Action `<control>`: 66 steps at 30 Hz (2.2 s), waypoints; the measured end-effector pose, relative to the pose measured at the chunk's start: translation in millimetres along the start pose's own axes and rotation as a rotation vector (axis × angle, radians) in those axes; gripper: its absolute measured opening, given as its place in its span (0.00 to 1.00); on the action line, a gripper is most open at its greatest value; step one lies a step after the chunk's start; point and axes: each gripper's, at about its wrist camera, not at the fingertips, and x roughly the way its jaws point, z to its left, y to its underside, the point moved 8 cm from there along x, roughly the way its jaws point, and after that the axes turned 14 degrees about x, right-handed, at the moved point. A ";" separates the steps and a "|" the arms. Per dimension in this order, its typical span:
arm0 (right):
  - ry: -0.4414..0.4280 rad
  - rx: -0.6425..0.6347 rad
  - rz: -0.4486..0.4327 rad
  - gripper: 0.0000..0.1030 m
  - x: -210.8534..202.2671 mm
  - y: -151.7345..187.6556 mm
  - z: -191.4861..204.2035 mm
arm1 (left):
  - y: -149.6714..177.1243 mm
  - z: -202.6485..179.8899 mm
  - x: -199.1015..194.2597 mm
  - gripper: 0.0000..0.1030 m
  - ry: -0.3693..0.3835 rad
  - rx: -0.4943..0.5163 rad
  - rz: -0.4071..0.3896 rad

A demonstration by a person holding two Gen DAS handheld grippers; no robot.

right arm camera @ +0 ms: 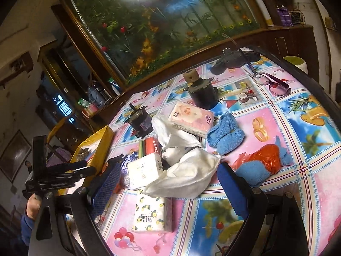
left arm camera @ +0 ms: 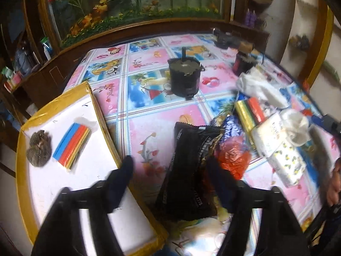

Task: Organize soft objects
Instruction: 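Grasp the black snack bag on the table with the left gripper, then grasp the red plastic bag with the right gripper while the left holds the black bag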

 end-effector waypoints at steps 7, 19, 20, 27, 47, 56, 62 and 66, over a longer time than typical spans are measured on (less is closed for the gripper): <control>-0.009 0.011 -0.003 0.92 -2.5 -0.7 -3.3 | -2.0 -27.8 38.6 0.42 0.020 0.135 0.125; -0.004 -0.003 0.008 0.92 -1.2 1.1 -0.1 | 6.7 -81.5 20.4 0.29 0.166 -0.006 -0.059; -0.006 -0.009 0.009 0.92 -1.1 1.7 1.4 | 6.3 -80.2 20.9 0.29 0.174 -0.025 -0.067; -0.044 -0.122 0.032 0.92 1.0 17.3 27.1 | -2.2 -77.1 36.5 0.56 0.189 -0.038 -0.055; 0.143 -0.460 0.265 0.90 64.2 97.5 88.8 | -11.1 -24.7 -8.8 0.33 0.046 -0.209 -0.352; 0.226 -0.506 0.295 0.50 86.2 102.3 74.7 | -9.4 -23.6 -5.5 0.33 0.038 -0.211 -0.339; 0.158 -0.402 0.177 0.48 72.0 59.7 82.9 | -8.8 -21.9 -4.2 0.33 0.039 -0.218 -0.334; 0.146 -0.315 0.045 0.48 71.4 15.8 88.6 | -8.8 -23.1 -3.9 0.33 0.041 -0.213 -0.332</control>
